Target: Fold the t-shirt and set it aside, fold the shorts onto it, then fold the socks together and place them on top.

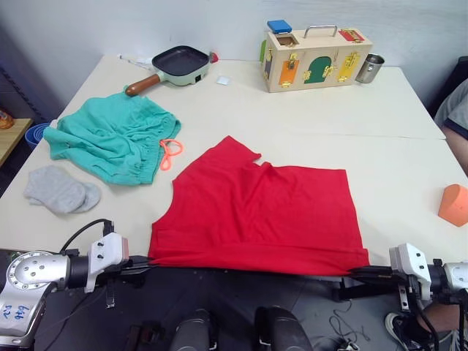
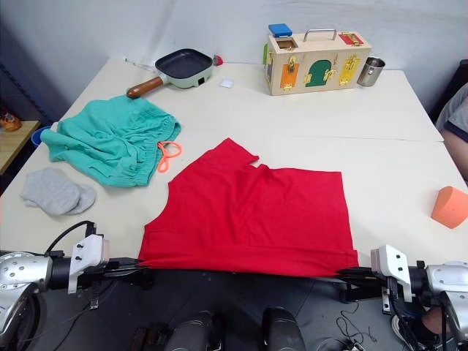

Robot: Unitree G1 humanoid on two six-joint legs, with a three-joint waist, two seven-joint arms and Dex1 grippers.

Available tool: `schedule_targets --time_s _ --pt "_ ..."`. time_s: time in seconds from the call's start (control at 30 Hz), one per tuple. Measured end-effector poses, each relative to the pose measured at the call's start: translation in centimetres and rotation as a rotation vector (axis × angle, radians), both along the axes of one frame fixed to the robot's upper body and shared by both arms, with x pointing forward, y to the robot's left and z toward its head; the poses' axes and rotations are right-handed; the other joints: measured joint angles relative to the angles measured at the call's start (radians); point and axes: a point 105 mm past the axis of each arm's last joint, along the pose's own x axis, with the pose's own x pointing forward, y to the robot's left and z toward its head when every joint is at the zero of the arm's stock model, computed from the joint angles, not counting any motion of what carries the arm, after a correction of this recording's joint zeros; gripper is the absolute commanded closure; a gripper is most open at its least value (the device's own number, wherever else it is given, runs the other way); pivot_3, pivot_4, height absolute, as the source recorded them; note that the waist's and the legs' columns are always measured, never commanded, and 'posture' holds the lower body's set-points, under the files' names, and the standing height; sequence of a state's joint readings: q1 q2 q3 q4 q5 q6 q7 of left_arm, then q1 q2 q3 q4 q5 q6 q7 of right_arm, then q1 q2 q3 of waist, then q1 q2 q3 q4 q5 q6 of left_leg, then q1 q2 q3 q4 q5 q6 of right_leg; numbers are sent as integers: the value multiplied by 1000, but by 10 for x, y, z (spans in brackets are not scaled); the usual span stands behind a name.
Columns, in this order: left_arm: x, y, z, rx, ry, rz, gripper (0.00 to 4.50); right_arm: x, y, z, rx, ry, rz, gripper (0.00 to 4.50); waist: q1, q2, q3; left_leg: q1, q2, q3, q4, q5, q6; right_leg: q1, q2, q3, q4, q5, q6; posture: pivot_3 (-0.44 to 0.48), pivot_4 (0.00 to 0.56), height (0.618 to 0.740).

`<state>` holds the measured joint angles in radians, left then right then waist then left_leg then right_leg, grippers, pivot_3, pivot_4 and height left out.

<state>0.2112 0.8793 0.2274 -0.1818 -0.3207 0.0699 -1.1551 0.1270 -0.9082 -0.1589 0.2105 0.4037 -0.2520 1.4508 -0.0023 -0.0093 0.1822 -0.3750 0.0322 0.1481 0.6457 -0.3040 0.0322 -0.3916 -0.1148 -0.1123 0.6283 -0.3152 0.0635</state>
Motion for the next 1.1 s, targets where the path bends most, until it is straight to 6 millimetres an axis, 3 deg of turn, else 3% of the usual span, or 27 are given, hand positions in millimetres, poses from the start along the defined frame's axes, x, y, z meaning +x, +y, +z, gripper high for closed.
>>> schedule_targets --time_s 0.13,0.17,0.33,0.5,0.57,0.63,0.73,0.83,0.9,1.1 --pt "0 0 0 -8 5 6 4488 0 0 -1 22 41 -23 4500 0 0 0 0 0 0 0 0 0 0 0 0 0 0 0 0 150 740" --pt "0 1 1 -24 17 18 4004 -2 0 -1 37 69 -35 4070 0 0 0 0 0 0 0 0 0 0 0 0 0 0 0 0 150 740" --pt "3 13 9 -40 9 104 2625 -11 1 1 27 127 -7 2526 0 1 0 0 0 0 0 -1 1 0 0 0 0 0 0 0 150 740" --pt "1 19 27 -154 62 191 1116 -6 -1 25 44 133 -23 830 -1 1 1 -1 1 0 0 -1 1 0 0 0 0 0 0 0 150 740" --pt "9 21 39 -221 101 228 478 1 0 38 94 140 -46 128 0 1 1 -1 1 -1 1 0 1 0 0 0 0 0 0 0 150 740" --pt "28 21 61 -284 70 266 6 16 2 53 139 127 -62 0 2 1 1 -1 0 -1 2 1 2 0 0 0 0 0 0 0 150 740" --pt "57 27 90 -340 32 355 6 46 -4 76 176 53 -124 0 0 1 1 -1 0 -1 2 2 -1 0 0 0 0 1 1 0 150 740" --pt "91 12 104 -410 11 356 6 88 -12 87 243 -2 -245 0 -2 1 1 -3 -1 0 2 6 -2 -1 0 -1 1 1 2 0 150 740" --pt "120 -7 106 -410 3 342 6 119 -12 88 219 -39 -310 0 -1 1 1 -4 -2 1 3 10 0 -3 1 -2 3 2 3 0 150 740" --pt "185 -32 87 -335 -3 408 6 176 -10 80 116 -119 -488 0 -2 0 1 -21 -2 5 9 13 0 -19 5 -2 13 2 4 0 150 740"
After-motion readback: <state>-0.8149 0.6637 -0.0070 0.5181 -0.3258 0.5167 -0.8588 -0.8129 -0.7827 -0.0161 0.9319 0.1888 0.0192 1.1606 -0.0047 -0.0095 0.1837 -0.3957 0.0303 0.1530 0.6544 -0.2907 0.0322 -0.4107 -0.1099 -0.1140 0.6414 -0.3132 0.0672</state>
